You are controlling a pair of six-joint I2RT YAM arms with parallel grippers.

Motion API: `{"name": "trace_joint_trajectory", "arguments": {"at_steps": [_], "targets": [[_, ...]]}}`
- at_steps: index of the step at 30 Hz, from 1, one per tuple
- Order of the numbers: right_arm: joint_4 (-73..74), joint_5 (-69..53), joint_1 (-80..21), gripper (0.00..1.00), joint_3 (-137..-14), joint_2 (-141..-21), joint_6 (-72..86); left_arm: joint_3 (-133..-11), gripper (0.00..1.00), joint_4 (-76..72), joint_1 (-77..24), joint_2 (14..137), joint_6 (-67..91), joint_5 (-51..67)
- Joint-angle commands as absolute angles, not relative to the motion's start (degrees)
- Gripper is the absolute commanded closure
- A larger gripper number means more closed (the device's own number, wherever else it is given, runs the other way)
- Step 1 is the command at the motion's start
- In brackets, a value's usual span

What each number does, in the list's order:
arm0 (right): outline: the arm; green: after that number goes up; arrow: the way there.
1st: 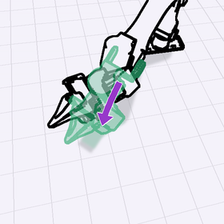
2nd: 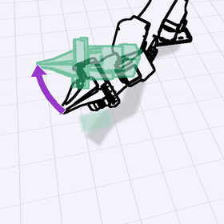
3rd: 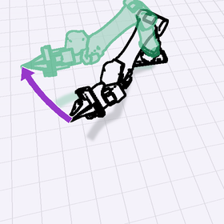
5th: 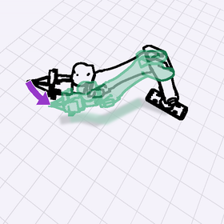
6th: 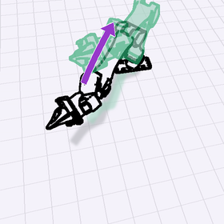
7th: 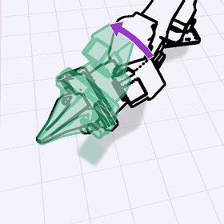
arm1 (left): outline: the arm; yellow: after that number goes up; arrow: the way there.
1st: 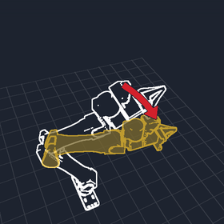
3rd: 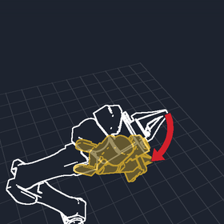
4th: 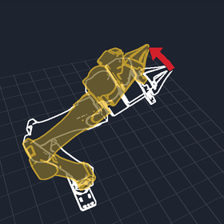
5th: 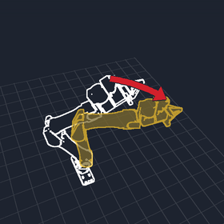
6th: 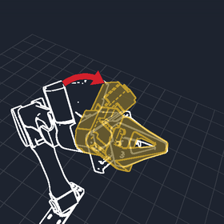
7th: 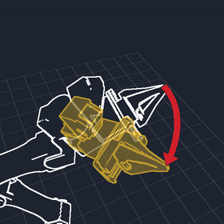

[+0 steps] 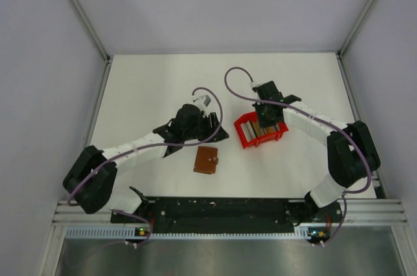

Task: Put the credit cards into the card holder
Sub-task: Pick up the credit card from the storage box.

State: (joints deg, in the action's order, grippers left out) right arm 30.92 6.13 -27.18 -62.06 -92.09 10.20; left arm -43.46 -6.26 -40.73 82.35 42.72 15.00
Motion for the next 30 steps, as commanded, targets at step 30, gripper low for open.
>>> {"name": "trace_joint_trajectory", "arguments": {"at_steps": [30], "targets": [[29.4,-3.4,-38.2,1.0,-59.7,-74.7,25.8,-40.3,0.29,16.9,-41.0,59.8,44.0,-13.9]]}}
